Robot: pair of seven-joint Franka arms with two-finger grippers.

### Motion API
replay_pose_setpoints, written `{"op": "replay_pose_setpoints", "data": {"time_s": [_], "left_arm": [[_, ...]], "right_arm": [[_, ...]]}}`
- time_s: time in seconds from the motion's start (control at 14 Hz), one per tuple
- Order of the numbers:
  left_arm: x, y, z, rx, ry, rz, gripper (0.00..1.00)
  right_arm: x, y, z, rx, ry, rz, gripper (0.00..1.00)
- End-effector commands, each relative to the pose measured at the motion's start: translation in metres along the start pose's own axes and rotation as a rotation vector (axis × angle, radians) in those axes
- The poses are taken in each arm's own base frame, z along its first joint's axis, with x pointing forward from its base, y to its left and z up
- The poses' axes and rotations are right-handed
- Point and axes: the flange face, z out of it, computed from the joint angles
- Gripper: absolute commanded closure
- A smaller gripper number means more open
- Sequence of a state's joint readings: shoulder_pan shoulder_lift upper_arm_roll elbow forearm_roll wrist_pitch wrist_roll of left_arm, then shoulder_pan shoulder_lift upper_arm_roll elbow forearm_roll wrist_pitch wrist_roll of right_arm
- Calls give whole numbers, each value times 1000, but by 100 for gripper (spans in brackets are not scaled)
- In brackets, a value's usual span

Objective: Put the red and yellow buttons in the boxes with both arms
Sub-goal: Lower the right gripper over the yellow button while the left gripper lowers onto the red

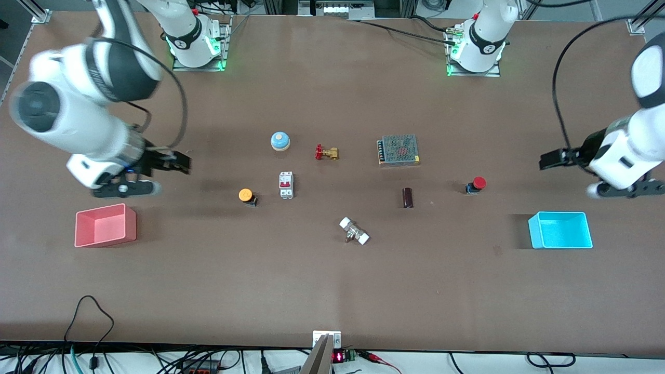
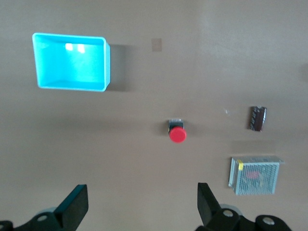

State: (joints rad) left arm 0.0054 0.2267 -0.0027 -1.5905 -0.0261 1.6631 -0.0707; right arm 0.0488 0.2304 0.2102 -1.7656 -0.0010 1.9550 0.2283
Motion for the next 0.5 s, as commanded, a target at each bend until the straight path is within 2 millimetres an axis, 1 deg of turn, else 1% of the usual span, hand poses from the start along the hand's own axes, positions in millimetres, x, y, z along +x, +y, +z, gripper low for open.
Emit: {"op": "replay_pose_setpoints", "data": {"time_s": [0.0, 0.14, 0.29, 0.36, 0.43], "left_arm": [[8, 6, 45, 7, 53, 14, 0], [4, 5, 88, 7, 48, 45, 0], [-3, 3, 137, 7, 73, 70, 0], [-7, 8, 160, 6, 83, 65, 0], [-9, 10, 178, 6, 88, 64, 0]], "right_arm": [[-12, -25, 32, 22, 51, 44, 0], [-5, -30, 56, 38, 62, 114, 0], [-2, -47, 79, 45, 69, 93, 0], [1, -50, 89, 53, 76, 93, 0], [3, -57, 100, 65, 86, 110, 0]]}}
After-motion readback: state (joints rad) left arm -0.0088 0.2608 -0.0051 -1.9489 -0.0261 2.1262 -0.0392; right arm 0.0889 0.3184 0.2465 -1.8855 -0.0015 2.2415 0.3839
